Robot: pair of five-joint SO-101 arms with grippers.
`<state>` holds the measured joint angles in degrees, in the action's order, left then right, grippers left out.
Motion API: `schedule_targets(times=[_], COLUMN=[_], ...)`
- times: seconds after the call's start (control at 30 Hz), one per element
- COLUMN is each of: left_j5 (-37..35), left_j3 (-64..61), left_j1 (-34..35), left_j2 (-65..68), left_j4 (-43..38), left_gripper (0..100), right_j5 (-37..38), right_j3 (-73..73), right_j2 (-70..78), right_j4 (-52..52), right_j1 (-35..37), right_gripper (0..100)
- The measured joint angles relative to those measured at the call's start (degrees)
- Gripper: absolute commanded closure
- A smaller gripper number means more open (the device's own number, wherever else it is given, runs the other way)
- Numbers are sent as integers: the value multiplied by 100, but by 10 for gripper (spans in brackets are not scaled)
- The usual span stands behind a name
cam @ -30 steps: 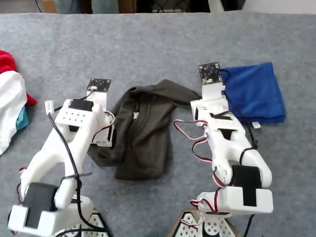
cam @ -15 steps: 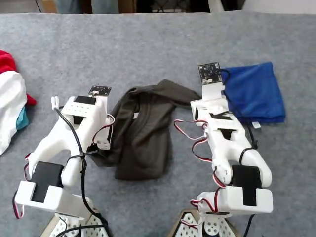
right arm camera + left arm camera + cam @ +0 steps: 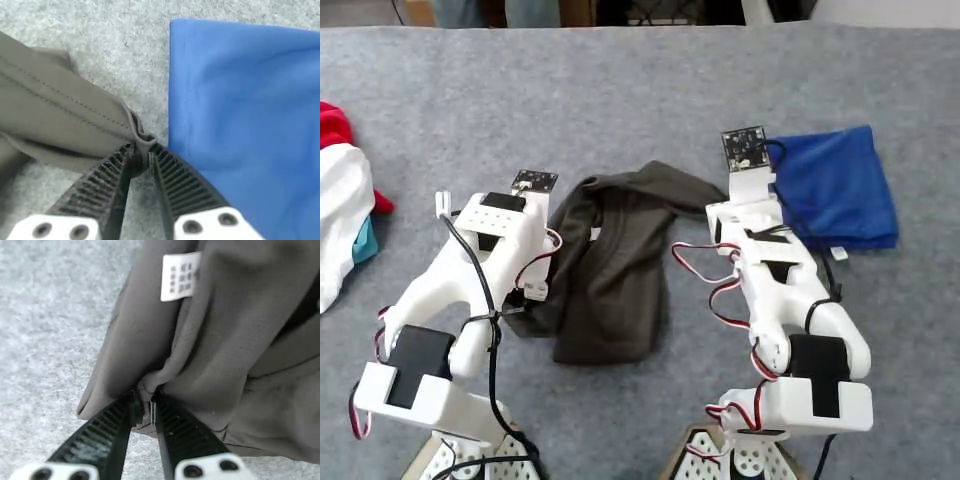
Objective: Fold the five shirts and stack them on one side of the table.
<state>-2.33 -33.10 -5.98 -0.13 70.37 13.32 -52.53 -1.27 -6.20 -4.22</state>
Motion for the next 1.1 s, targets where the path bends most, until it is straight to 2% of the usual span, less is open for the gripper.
schedule_targets(times=[0.2,0.3,0.43,0.53,0.67,0.83,1.1], left_j5=[-123,-352,-422,-35,264,897,1169], left_j3=[-9,-264,-396,-387,9,1222,4791], left_j1=[0,-44,-44,-35,325,1143,2796], left_j2=[-62,-624,-2163,-3745,-5714,-6215,-5037], left_j4=[-88,-264,-255,9,176,800,1705], left_gripper=[970,970,970,971,971,971,971], right_j5=[0,0,-457,-870,-1204,-1292,-1433], right_j3=[0,0,193,668,1697,3305,6004], right_j2=[0,0,-255,-1029,-2365,-3543,-4229], right_j4=[0,0,-246,-897,-1785,-2497,-3446], right_j1=[0,0,0,-114,-211,-202,-202], right_gripper=[984,985,985,985,985,985,985])
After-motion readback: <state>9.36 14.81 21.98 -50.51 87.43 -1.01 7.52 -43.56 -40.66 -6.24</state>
